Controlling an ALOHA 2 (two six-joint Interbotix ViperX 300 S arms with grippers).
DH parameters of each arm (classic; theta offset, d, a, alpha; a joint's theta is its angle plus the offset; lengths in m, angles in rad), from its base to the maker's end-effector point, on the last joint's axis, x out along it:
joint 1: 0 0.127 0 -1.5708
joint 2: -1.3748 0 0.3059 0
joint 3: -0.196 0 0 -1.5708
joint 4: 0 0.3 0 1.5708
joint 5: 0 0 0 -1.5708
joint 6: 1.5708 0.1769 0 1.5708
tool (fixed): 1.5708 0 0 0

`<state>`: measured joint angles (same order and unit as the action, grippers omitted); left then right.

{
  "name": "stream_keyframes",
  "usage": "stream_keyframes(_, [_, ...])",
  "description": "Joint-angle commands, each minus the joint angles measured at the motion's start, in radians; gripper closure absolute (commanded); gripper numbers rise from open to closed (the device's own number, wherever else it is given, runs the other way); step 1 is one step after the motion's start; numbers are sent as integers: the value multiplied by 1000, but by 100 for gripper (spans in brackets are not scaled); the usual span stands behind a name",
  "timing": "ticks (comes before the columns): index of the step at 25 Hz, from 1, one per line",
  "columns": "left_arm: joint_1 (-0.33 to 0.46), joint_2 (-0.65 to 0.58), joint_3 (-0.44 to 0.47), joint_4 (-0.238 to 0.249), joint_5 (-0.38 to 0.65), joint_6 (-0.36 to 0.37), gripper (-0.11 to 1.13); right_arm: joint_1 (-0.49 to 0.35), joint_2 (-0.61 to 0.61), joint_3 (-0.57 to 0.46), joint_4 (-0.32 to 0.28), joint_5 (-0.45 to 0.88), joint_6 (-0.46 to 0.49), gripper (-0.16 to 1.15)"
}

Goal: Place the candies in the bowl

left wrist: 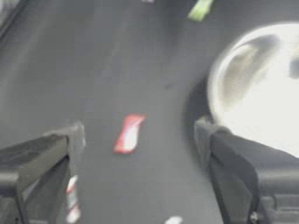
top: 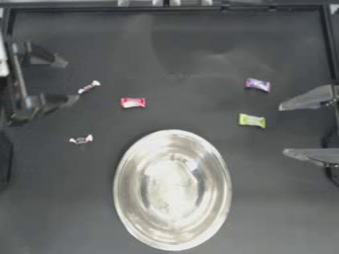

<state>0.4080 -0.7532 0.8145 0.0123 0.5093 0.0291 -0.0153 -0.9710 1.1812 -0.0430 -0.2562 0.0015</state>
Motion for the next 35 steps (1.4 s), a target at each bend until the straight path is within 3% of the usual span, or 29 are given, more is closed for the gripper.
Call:
stream_keyframes(1, [55,58,-67,15,72,21,-1,-3,3,-14,12,3,2,-1])
stream_keyframes(14, [199,293,-130,11,209,163,-1,-14,5,-6,20,11,2,-1])
stream_keyframes(24, [250,442,-138,-9,192,244,-1,-14,9,-6,20,11,3,-1])
stream_keyframes(35, [267,589,-133,-18,120,262,-1,-14,11,-5,20,11,5,-1])
